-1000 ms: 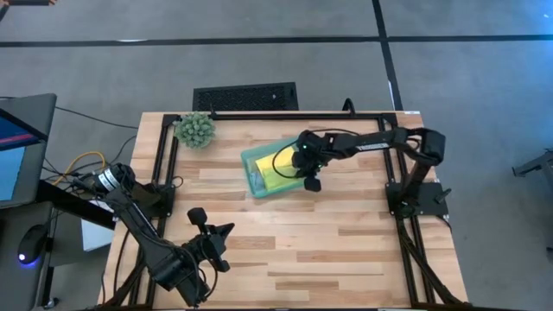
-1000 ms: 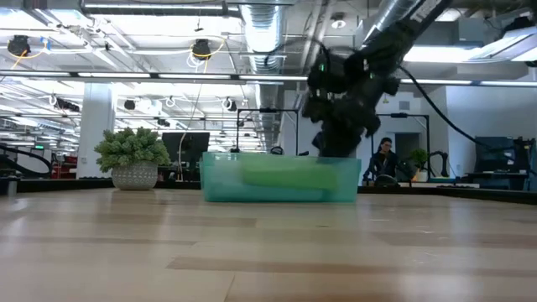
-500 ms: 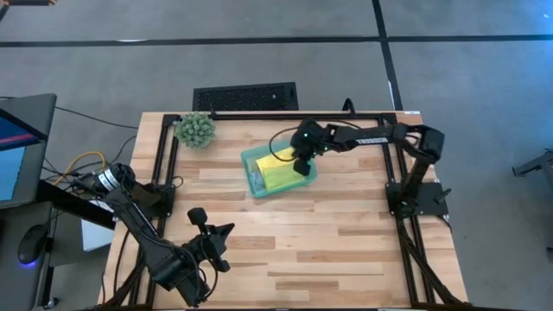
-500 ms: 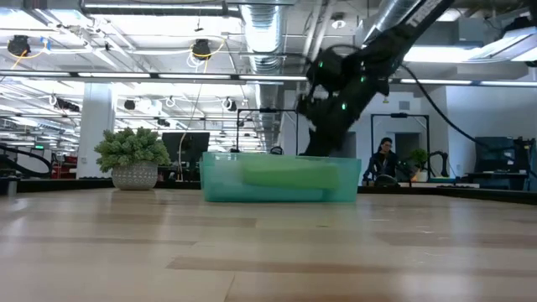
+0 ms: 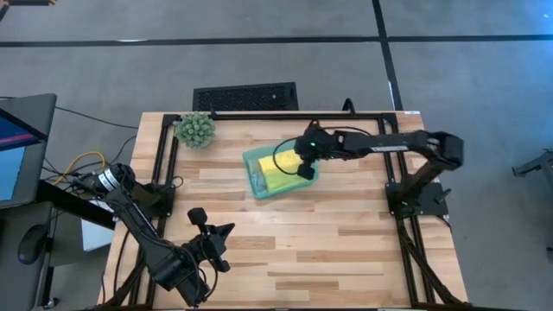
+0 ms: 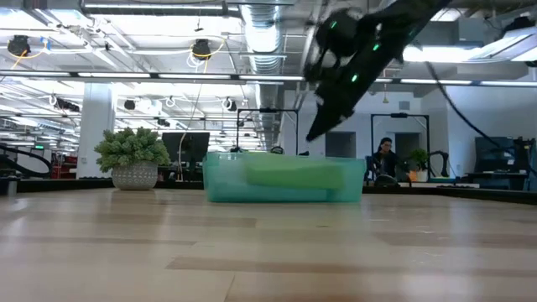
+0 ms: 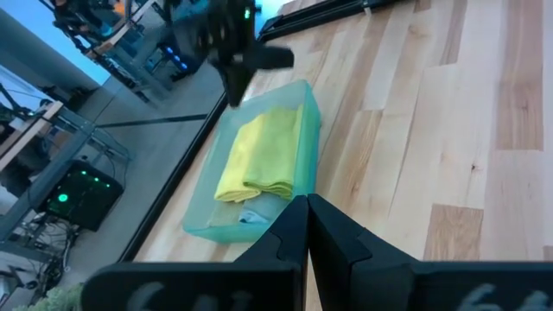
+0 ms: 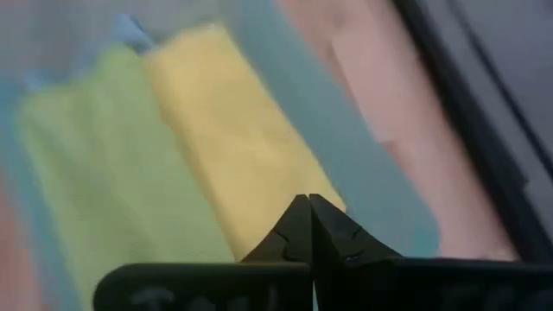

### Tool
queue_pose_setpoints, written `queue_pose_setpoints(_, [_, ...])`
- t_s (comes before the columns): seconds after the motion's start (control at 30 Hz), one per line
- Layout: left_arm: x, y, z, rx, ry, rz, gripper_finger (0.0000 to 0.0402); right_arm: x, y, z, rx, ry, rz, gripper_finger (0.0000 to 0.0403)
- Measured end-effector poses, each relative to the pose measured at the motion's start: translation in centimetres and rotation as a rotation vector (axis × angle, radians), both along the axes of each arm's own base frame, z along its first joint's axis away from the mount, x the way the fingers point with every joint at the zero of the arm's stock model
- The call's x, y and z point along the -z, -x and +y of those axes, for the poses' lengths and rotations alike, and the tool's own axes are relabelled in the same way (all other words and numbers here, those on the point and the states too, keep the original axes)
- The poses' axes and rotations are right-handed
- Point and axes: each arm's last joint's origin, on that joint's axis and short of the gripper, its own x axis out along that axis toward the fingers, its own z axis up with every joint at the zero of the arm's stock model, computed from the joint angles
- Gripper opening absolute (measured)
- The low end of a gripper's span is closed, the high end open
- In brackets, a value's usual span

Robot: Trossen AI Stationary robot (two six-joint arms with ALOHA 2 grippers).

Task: Fold microfiber towels
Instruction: Return to home position

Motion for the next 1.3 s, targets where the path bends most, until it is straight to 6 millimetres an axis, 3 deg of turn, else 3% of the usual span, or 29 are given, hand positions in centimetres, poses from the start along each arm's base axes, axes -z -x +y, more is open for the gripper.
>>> queue_pose_setpoints(0.17, [0.0, -0.1, -0.1, 0.002, 0.013, -0.013, 0.0000, -2.5, 2.5, 3.5, -0.063, 0.034, -0.179, 0.0013])
queue_pose_setpoints(0.37, [-0.2, -0.9, -0.6, 0.004, 0.045, -0.120, 0.0000, -2.2, 7.7, 9.6, -0.229, -0.023, -0.295, 0.0011])
queue_pose_setpoints(0.57, [-0.2, -3.9, -0.4, 0.035, 0.088, -0.110, 0.0000, -2.7, 13.3, 15.0, -0.480, -0.127, -0.453, 0.0012])
queue_pose_setpoints(0.73, [2.3, -8.1, 0.6, 0.248, 0.148, -0.026, 0.0000, -2.6, 16.8, 16.9, -0.648, -0.185, -0.581, 0.0036])
queue_pose_setpoints(0.83, [3.5, -10.6, 1.8, 0.505, 0.222, -0.091, 0.0000, -3.0, 17.9, 17.1, -0.679, -0.194, -0.644, 0.0041])
queue_pose_setpoints(0.9, [3.2, -11.4, 3.0, 0.613, 0.231, -0.172, 0.0000, -3.4, 18.4, 17.1, -0.691, -0.204, -0.675, 0.0040])
queue_pose_setpoints(1.0, [1.4, -10.8, 4.9, 0.630, 0.213, -0.241, 0.0000, -3.6, 19.0, 17.0, -0.703, -0.210, -0.688, 0.0036])
queue_pose_setpoints(1.1, [-0.1, -9.1, 6.5, 0.620, 0.181, -0.269, 0.0000, -3.5, 19.6, 16.9, -0.722, -0.213, -0.663, 0.0029])
queue_pose_setpoints(1.23, [-3.0, -4.9, 8.9, 0.604, 0.217, -0.383, 0.0000, -3.6, 20.4, 16.6, -0.731, -0.226, -0.658, 0.0018])
queue_pose_setpoints(1.3, [-3.4, -2.9, 10.3, 0.583, 0.252, -0.431, 0.0000, -3.6, 20.8, 16.5, -0.737, -0.231, -0.659, 0.0015])
